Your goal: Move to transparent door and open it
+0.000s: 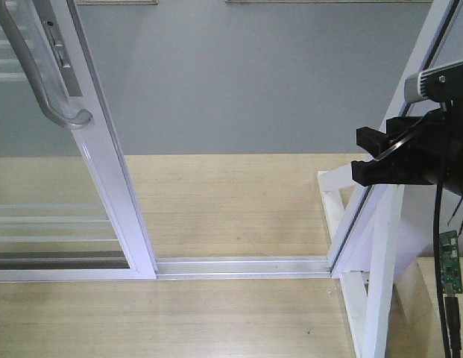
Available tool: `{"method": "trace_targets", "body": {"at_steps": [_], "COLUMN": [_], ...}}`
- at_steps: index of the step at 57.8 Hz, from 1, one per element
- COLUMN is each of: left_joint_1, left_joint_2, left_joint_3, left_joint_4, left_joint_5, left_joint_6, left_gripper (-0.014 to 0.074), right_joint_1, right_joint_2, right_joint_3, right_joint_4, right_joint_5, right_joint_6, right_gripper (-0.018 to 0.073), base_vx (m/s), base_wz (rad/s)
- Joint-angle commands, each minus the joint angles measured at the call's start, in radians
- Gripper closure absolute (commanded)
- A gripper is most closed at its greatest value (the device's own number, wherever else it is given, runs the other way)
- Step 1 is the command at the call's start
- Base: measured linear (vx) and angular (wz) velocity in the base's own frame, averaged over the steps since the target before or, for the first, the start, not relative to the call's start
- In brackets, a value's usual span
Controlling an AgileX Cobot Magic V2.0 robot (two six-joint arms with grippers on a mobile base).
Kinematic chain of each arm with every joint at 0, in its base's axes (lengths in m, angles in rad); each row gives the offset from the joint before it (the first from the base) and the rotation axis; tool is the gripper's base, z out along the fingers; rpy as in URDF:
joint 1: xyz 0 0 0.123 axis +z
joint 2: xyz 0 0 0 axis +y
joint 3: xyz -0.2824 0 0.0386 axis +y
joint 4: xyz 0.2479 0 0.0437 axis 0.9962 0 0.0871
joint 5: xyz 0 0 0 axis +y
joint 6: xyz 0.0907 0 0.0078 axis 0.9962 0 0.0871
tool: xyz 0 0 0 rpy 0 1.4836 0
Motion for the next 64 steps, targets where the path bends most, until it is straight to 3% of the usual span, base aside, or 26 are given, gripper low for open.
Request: {"method": "trace_targets", "body": {"at_steps": [1,11,14,59,64], "left_joint_1": [-0.004,-0.004,-0.005,-0.004,-0.004], "left_joint_2": [-0.059,-0.258,-0.309,-0.287,-0.287], "left_joint_3": [0.064,0.194,0.192,0.192,0.192], "left_joint_4": [0.011,0.049,0.049,0.023,0.023], "left_joint_5": [-0.146,-0.155,-0.099,-0.101,-0.101], "left_joint_6": [-0.006,0.027,0.027,0.027,0.027], "left_gripper": [0.0603,0.0603,0.0603,0.0603,0.0603], "right_joint_1": [-0.004,-0.004,-0.004,-0.004,-0.017], "right_joint_2": [-0.017,-0.017,-0.017,-0.017,-0.029], "right_joint_3": [-0.030,-0.030,-0.030,-0.030,-0.030], "right_joint_4": [-0.008,-0.008,-0.008,-0.008,-0.082], "right_joint_5": [-0.075,-0.075,-0.075,-0.075,-0.048], "right_joint_6": [-0.001,-0.001,-0.001,-0.001,-0.012], "right_gripper": [0.0238,0.0238,0.0238,0.0238,0.0254], "base_vx": [0.00,0.00,0.00,0.00,0.00], "base_wz": [0.00,0.00,0.00,0.00,0.00]}}
